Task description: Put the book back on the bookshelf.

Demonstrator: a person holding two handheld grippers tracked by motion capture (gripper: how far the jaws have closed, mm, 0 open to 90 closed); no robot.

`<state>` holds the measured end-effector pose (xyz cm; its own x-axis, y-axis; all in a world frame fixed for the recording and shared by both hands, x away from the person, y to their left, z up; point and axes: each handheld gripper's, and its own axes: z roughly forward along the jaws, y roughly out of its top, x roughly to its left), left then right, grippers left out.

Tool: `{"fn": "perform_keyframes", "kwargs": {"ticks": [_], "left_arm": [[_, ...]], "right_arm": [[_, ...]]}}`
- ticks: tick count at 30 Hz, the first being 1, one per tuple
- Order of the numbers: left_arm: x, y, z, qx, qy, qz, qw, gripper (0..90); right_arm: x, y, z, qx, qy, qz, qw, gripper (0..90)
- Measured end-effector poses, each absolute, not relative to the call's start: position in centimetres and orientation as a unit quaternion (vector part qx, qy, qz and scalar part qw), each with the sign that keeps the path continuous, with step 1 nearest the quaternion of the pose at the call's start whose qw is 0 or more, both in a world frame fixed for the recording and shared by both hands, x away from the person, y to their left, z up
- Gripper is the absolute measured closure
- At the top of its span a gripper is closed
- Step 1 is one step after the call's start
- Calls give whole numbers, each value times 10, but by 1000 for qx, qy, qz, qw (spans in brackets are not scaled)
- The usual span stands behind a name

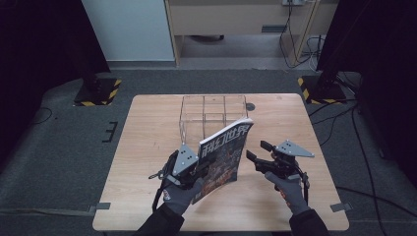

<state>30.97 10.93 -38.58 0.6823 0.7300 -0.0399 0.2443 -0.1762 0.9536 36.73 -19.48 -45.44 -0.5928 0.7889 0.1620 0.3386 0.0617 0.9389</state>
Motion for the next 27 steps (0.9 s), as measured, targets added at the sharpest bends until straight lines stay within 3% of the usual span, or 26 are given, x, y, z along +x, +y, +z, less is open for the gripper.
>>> {"fn": "perform_keyframes", "kwargs": {"ticks": [27], "left_arm": [[311, 179, -348, 658, 400, 281, 573, 820]], "right_arm": [[373, -228, -496, 473, 743, 386, 274, 178]]}}
